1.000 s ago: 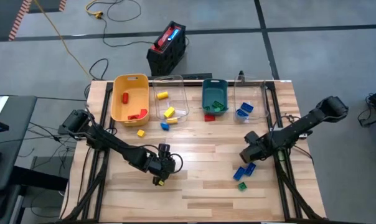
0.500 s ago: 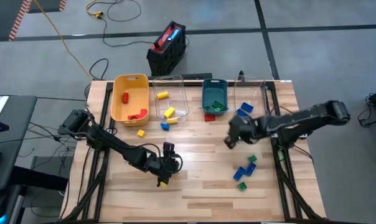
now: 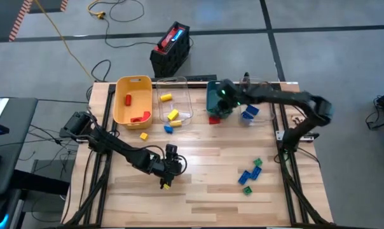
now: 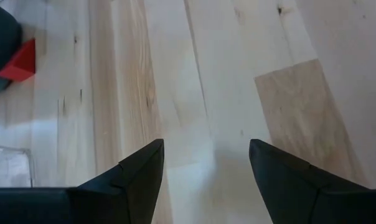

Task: Sort blocks
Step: Put the green game piece into the blue bin, then put the green block into the blue bin

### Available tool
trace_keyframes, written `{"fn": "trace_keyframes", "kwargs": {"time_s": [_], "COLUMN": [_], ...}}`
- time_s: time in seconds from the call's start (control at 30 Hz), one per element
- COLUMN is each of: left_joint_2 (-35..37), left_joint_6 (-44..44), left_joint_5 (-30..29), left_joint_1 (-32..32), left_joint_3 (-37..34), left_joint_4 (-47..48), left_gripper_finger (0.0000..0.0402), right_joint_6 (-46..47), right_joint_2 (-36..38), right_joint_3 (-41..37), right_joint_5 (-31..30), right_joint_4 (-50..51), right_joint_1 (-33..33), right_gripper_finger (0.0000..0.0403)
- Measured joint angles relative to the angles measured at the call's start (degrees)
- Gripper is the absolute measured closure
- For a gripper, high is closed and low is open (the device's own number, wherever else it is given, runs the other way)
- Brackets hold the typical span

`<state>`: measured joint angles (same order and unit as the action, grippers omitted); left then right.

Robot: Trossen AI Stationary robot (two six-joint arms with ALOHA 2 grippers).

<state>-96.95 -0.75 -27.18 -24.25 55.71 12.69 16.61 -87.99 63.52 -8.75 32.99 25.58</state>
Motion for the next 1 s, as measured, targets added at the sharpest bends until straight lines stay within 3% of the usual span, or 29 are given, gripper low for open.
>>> {"fn": "trace_keyframes", "kwargs": {"time_s": [0.33,0.53,0.67,0.83,1.0], "left_joint_2": [0.0,0.0,0.0,0.0,0.0], "left_joint_6": [0.99,2.01,2.08,2.92,5.58], "left_joint_5": [0.02,0.02,0.02,0.0,-0.07], "left_joint_1": [-0.04,-0.04,-0.04,-0.04,-0.47], "left_joint_3": [-0.01,-0.01,-0.01,-0.01,-0.01], "left_joint_4": [2.54,3.13,3.06,2.92,3.34], "left_gripper_finger": [0.0171,0.0171,0.0171,0.0171,0.0171], "right_joint_6": [-4.23,-6.04,-7.48,-7.58,-7.96], "right_joint_2": [-16.07,-19.91,-17.81,-10.17,0.28], "right_joint_3": [10.41,13.16,13.18,13.25,12.0], "right_joint_5": [6.27,9.07,8.85,8.46,3.18], "right_joint_4": [3.92,8.39,9.83,10.72,16.84], "right_joint_1": [9.25,9.67,9.13,6.74,-2.47], "right_gripper_finger": [0.0279,0.0219,0.0181,0.017,0.0169]}}
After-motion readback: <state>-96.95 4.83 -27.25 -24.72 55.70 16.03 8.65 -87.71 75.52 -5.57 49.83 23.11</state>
